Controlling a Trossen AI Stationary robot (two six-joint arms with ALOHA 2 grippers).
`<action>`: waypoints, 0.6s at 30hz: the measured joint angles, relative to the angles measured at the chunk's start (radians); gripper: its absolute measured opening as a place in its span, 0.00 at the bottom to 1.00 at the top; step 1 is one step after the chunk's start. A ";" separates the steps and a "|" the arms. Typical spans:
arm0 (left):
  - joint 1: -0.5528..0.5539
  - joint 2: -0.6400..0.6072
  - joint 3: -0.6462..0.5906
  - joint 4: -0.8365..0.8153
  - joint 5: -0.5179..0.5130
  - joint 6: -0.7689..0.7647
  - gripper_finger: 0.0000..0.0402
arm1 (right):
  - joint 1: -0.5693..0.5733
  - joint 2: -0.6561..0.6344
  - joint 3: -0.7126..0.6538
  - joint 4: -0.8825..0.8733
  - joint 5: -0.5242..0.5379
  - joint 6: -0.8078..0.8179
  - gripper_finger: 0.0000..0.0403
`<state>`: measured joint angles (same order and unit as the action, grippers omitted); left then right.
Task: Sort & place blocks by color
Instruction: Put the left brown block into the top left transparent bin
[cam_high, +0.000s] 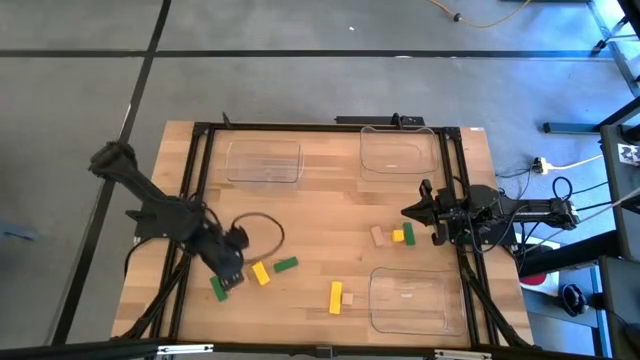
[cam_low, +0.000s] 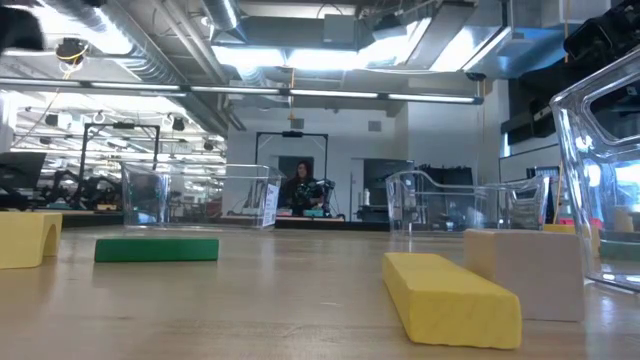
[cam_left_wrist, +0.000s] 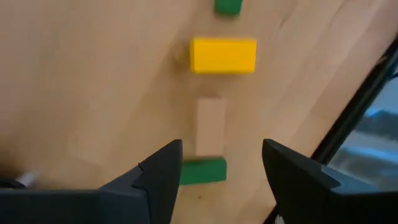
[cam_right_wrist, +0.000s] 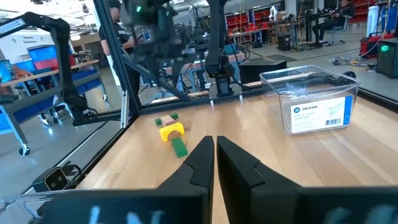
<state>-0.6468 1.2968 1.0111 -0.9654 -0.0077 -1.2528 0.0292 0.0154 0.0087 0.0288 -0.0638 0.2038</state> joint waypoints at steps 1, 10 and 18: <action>-0.001 0.028 0.000 0.002 0.020 -0.002 0.56 | 0.000 0.000 0.000 0.000 0.000 0.000 0.06; -0.001 0.234 0.000 0.096 0.061 0.064 0.69 | 0.000 0.000 0.000 0.000 0.000 0.000 0.06; -0.038 0.330 0.000 0.099 0.000 0.082 0.69 | 0.000 0.000 0.000 -0.001 0.000 0.000 0.06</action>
<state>-0.6849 1.6268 1.0111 -0.8663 -0.0078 -1.1711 0.0294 0.0154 0.0086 0.0280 -0.0635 0.2039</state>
